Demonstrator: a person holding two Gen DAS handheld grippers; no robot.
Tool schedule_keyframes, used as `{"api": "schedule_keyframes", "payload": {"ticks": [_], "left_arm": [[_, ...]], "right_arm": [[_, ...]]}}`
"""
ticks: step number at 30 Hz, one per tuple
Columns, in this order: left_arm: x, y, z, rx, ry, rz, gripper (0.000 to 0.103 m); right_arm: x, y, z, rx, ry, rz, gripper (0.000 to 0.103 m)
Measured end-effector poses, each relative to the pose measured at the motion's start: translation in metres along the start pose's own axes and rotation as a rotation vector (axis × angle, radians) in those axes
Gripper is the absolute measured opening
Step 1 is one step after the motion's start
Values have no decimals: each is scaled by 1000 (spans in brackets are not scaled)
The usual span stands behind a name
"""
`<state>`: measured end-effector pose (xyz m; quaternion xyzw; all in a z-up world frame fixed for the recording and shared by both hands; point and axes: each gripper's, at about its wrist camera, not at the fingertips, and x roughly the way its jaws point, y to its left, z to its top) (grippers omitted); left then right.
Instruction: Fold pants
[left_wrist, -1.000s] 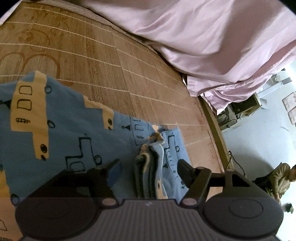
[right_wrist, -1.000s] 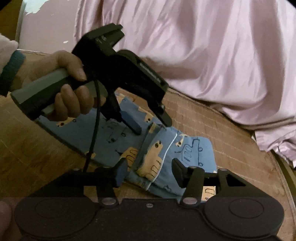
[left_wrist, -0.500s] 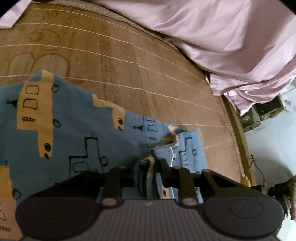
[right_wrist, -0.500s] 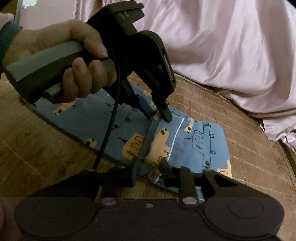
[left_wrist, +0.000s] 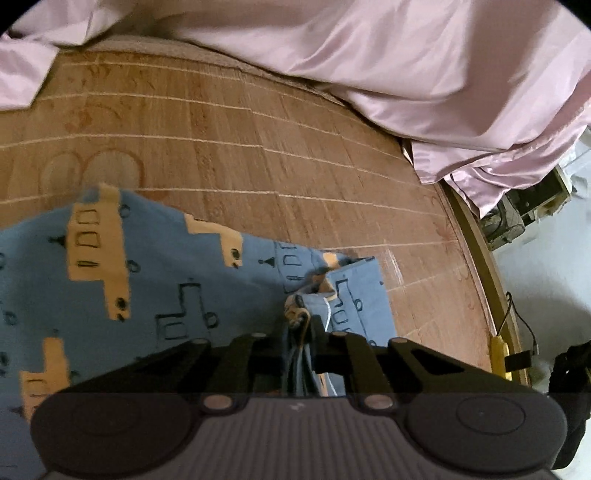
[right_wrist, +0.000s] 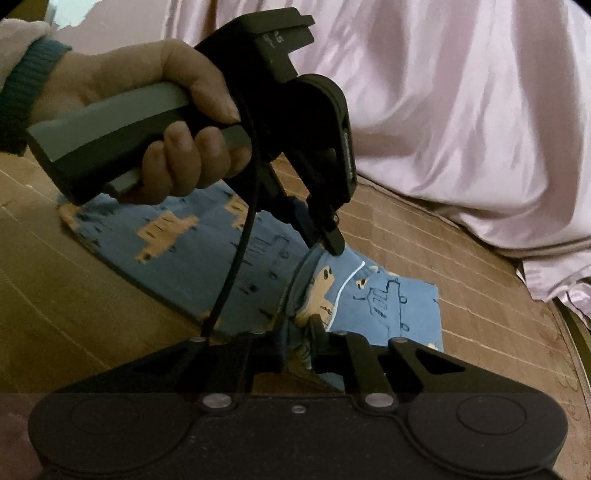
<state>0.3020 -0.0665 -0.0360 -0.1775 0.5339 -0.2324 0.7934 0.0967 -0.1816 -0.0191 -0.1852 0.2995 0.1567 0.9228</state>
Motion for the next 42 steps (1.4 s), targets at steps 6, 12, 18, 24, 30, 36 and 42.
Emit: {"api": "schedule_keyframes", "payload": {"ticks": [6,12,18,24,30,36,42], "left_arm": [[-25,27,-5,-28,-21,16,12],[-50,51,-14,-45,-53,43,12],[-69,75,-15,-39,-59,58,12],[-72,97,-17,-49,-52,79,12],[-65,104,-24,-7,-50,98,20],[-83,93,-33,102,-85,192,69],[-89,57,-66,309,-164,311,87]], "right_arm": [[2,22,16,-26,-9,71,11],[6,45,31,-40,-7,126,11],[12,69,44,-70,1,159,11],[24,85,46,-85,28,179,11],[33,87,39,-81,61,210,32],[11,48,32,-52,8,161,65],[36,-21,17,63,77,-186,73]]}}
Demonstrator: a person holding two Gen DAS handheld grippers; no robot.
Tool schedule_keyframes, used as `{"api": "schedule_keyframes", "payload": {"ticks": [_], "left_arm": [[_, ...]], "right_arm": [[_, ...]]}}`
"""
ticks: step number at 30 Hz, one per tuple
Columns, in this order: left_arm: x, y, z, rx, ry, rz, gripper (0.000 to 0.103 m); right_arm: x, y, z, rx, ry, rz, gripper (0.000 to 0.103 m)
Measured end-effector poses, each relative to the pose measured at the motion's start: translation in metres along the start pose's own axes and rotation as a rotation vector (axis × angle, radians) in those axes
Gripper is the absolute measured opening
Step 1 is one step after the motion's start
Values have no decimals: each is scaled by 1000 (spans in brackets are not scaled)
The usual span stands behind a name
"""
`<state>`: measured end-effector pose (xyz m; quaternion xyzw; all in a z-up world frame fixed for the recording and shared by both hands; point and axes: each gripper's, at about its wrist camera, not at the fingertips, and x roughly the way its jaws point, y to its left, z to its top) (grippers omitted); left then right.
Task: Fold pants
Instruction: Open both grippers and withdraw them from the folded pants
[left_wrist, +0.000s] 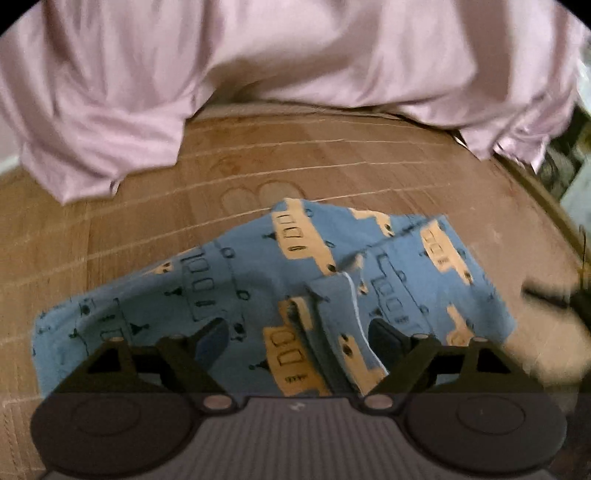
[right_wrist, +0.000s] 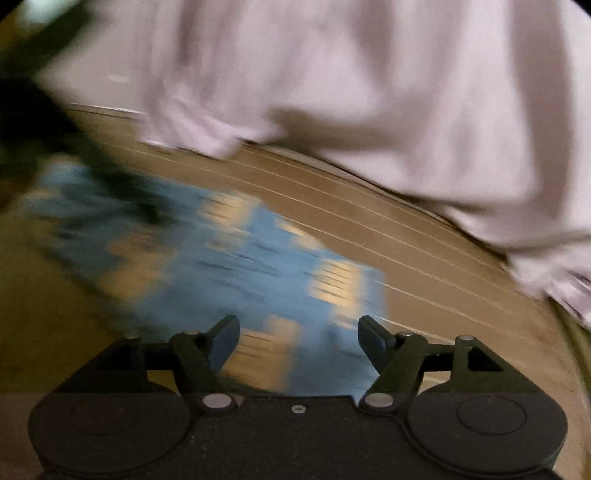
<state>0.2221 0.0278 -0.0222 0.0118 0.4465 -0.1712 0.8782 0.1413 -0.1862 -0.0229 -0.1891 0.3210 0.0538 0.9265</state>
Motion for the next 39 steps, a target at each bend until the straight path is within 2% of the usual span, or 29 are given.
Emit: {"api": "schedule_keyframes", "payload": {"ticks": [2,5,7,10,13,14,17,19,22,26,30,35,37,39], "left_arm": [[6,-13,-10,18,1,57,87],[21,-27,-23,71,32,160,86],[20,-29,-29,115,-11,178,89],[16,-30,-31,154,-21,183,90],[2,-19,-25,98,-10,155,89],[-6,-12,-24,74,-16,145,89],[-36,16,-23,-7,-48,159,96],[-59,40,-26,-80,-64,202,102],[-84,75,-40,-175,-84,262,103],[-95,114,-64,-287,-140,270,102],[-84,140,-71,-308,-130,230,91],[-72,157,-77,-299,-159,197,82],[-67,158,-77,-287,-148,186,66],[-63,160,-77,-292,-127,148,56]], "right_arm": [[14,-12,-8,18,25,-46,73],[27,-13,-22,-40,67,-91,73],[27,-14,-28,-44,38,-100,75],[25,-10,-22,-64,32,-112,76],[8,-6,-11,-56,-51,-88,79],[5,-4,-5,-56,-68,-75,85],[1,9,8,-45,-104,1,90],[3,22,15,-42,-105,51,93],[7,46,21,-77,-105,115,94],[13,72,24,-121,-85,146,94],[23,84,15,-128,-60,124,94],[27,75,7,-40,-73,150,97],[28,73,5,-22,-76,147,98],[27,73,3,-15,-80,139,99]]}}
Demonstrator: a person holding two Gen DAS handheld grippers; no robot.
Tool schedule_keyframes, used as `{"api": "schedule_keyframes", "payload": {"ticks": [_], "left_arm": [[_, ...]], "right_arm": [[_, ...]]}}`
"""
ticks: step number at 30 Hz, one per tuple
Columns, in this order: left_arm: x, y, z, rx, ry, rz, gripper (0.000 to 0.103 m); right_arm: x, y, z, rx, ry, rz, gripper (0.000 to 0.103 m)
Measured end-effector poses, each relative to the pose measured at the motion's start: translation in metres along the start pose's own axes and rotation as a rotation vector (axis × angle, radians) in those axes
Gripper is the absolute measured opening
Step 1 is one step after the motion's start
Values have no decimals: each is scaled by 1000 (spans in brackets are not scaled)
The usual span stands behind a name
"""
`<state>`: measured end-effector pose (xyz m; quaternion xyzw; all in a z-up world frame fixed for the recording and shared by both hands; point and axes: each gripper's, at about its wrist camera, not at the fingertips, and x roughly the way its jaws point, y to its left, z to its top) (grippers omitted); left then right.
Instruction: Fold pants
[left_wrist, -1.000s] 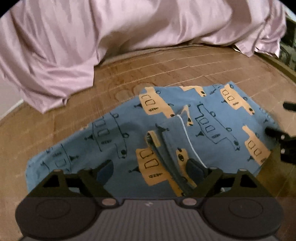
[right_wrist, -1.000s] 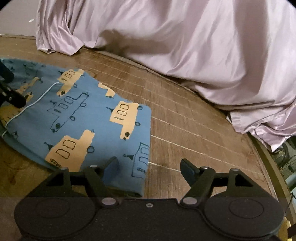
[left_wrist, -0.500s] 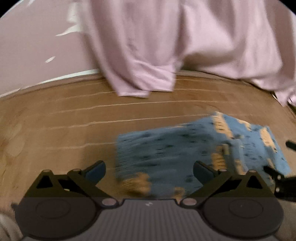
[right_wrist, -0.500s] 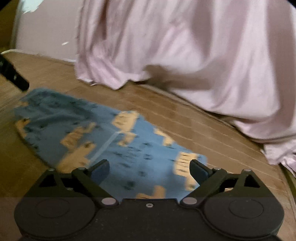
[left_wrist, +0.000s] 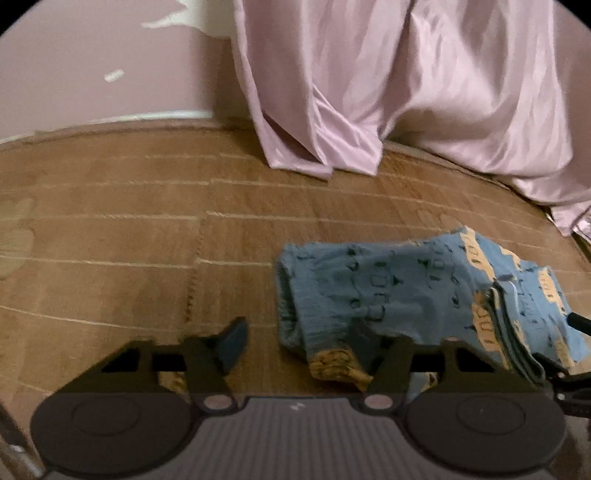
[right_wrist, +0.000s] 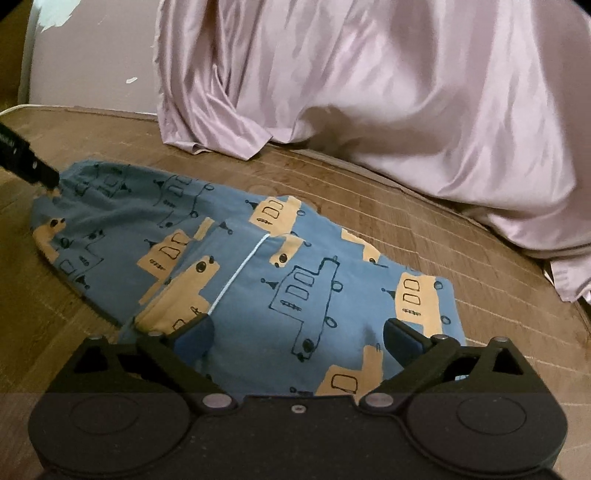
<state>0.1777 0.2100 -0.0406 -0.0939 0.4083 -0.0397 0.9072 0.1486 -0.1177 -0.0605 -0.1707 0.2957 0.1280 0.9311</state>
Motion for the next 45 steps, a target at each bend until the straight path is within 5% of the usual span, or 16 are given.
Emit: {"api": "schedule_keyframes", "payload": {"ticks": [5,12,20,23,24,25,26,28,29,31,36,39,45], "left_arm": [[10,4,2,-87,57,-8,52],[12,0,11,-125,99,14,24],[9,-13,23,-125,129,77,22],[13,-18,21,-118,141,119,29],[14,-18,20,-126,146,133,41],[17,-17,19,-137,159,145,65],[19,-16,17,-149,175,159,75],[21,-19,13,-134,162,186,78],[23,-24,12,-98,163,201,76],[24,-34,12,-38,151,200,58],[22,-41,17,-88,145,182,32],[15,-43,22,-127,128,194,23],[-4,-78,38,-58,74,278,22]], "right_arm": [[-1,1,0,-4,-4,-7,99],[-1,0,-2,22,0,-5,100],[0,-3,-2,53,8,5,100],[0,-4,-3,61,5,8,100],[0,-5,-3,63,3,9,100],[0,-5,-4,63,0,9,100],[-1,-4,-4,61,-4,9,100],[-1,-4,-5,57,-14,7,100],[-1,-4,-6,56,-16,6,100],[-2,-4,-6,56,-18,6,100],[-2,-5,-6,59,-17,8,100],[-1,-5,-6,68,-13,11,100],[1,-4,4,36,26,21,98]]}}
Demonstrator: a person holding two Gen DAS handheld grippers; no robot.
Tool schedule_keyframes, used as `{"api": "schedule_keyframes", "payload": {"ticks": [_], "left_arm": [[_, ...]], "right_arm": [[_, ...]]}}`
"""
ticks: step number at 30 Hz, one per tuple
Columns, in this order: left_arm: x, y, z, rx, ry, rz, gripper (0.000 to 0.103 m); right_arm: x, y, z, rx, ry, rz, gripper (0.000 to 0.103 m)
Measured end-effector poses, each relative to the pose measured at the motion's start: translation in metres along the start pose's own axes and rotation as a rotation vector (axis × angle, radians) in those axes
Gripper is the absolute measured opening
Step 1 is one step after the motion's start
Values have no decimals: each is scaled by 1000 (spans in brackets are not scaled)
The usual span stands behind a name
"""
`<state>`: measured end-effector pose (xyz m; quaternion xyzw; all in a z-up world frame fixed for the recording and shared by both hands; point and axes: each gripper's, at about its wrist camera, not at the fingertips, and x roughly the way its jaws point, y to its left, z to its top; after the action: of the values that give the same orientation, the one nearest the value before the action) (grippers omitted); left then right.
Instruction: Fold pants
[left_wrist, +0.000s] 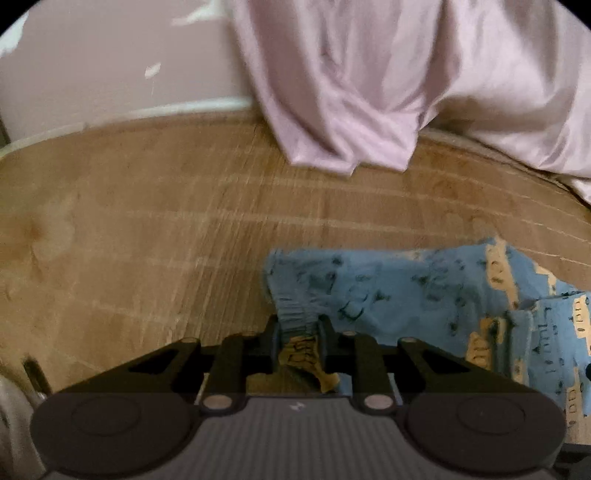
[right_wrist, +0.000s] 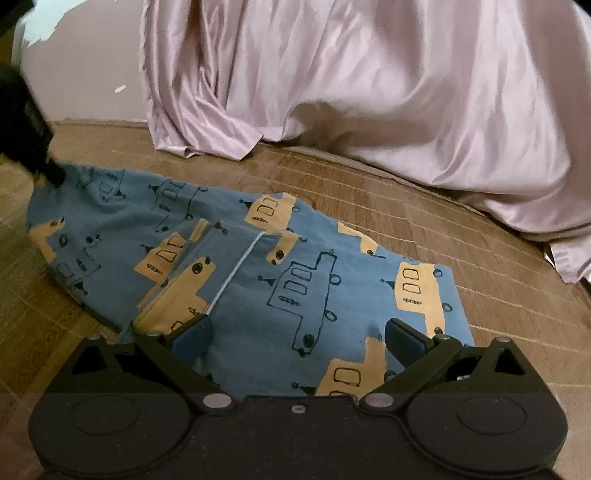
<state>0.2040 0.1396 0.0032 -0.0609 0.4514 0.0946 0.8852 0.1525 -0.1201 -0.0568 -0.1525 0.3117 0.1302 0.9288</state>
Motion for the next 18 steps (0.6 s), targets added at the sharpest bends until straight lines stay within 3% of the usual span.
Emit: {"api": "schedule_keyframes", "payload": {"ticks": [6,11,15,18], "left_arm": [[-39,-50,10,186,-109,-52,21],[-54,-84,12,263,-123,-76,21],[-45,-72,11,226,-105,-23,21],[-29,-45,5,215,-138,3,22]], "right_arm": [[2,-12,6,-39,27,84,98],[-2,-27,7,-96,26,140,98],[-3,-26,-1,-73,18,155,98],[-2,-22,-4,-43,1,155,98]]}}
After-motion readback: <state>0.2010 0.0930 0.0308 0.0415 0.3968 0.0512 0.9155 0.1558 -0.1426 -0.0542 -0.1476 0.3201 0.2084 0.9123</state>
